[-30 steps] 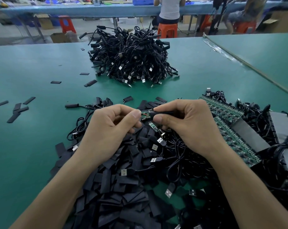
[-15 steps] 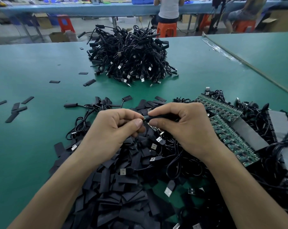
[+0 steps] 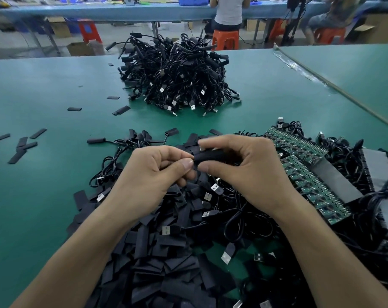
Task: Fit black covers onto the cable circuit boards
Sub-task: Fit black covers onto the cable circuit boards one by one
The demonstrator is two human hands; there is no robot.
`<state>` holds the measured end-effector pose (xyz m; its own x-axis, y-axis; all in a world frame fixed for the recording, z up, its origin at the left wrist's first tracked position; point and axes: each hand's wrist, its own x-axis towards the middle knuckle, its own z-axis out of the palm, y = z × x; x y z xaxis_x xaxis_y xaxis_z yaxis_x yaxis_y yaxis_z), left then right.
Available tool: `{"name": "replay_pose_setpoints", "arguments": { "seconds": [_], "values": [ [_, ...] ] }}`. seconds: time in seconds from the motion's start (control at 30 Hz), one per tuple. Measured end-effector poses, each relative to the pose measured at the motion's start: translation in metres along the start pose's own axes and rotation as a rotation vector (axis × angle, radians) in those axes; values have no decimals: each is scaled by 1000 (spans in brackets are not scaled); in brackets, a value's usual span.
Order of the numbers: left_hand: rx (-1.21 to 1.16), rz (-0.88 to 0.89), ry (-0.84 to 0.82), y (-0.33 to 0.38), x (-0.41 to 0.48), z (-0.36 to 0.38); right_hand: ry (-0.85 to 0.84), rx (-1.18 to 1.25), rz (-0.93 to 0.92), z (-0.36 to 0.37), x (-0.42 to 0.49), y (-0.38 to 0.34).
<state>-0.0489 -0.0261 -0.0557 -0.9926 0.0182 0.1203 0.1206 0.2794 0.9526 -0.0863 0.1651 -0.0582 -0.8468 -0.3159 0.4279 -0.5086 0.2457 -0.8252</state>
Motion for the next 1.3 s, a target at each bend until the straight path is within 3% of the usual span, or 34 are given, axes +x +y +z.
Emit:
{"name": "replay_pose_setpoints", "arguments": {
  "seconds": [0.13, 0.27, 0.67, 0.87, 0.97, 1.17, 1.3],
  "values": [
    [-63, -9, 64, 2, 0, 1, 191, 11, 52, 2, 2, 0],
    [-95, -18, 71, 2, 0, 4, 261, 39, 69, 8, 2, 0],
    [-129, -47, 125, -3, 1, 5, 214, -32, 45, 16, 1, -2],
    [-128, -41, 110, -2, -1, 5, 194, 94, 98, 14, 2, -3],
    [-40, 1, 89, -2, -2, 6, 206, 217, 154, 9, 3, -6],
    [351, 36, -55, -9, -3, 1, 303, 576, 273, -5, 7, -10],
    [273, 73, 12, -14, 2, 0, 329, 420, 289, -11, 7, -7]
  ]
}}
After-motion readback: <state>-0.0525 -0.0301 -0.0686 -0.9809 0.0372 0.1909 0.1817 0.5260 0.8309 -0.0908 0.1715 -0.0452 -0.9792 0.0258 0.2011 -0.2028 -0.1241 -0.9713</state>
